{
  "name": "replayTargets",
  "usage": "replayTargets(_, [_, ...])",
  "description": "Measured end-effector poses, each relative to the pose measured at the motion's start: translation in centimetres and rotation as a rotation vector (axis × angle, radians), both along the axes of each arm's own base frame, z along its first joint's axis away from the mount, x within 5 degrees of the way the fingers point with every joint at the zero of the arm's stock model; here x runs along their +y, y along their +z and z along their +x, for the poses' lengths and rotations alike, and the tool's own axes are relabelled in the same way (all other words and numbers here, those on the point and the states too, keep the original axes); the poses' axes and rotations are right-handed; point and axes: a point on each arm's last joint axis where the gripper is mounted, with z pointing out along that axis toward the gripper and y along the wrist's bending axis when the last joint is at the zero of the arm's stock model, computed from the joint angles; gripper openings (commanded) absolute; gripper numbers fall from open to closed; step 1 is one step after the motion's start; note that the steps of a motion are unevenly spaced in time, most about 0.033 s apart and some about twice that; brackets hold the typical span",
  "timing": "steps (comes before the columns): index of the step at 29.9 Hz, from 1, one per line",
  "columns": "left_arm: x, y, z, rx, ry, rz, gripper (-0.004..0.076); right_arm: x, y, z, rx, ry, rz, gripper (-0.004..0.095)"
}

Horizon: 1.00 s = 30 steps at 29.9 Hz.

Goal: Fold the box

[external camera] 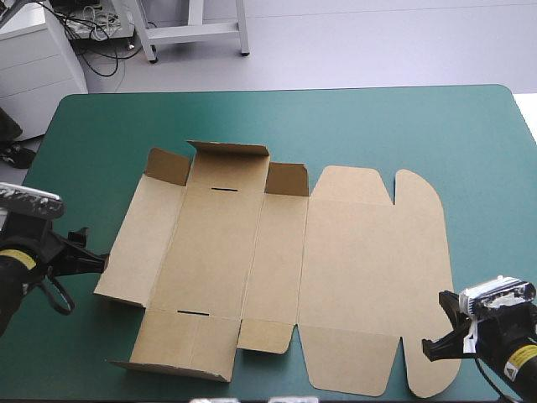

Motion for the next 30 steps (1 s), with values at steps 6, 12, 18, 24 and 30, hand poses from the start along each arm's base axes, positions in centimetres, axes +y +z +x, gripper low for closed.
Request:
replayTargets(6, [-0.2, -2.6, 4.1, 0.185, -0.012, 0.035, 0.0386, -0.5, -0.3, -1.0, -0.030, -0.001, 0.015, -0.0023])
replayTargets(12, [2.0, -5.6, 7.4, 0.341, 0.062, -0.043, 0.0386, -0.4, -1.4, -0.9, 0.013, 0.001, 0.006, -0.0023])
replayTargets(18, [5.8, -8.0, 9.2, 0.482, 0.090, -0.277, 0.0386, -0.4, -1.5, -1.0, 0.018, 0.003, 0.004, -0.0023])
replayTargets(24, [6.9, -9.6, 11.3, 0.606, 0.009, -0.404, 0.0388, -0.2, -1.5, -1.1, 0.018, 0.041, -0.006, -0.0023])
replayTargets(30, [7.6, -12.0, 13.0, 0.697, 0.011, -0.455, 0.0388, 0.0, -1.5, -1.2, 0.016, 0.075, -0.013, -0.0023])
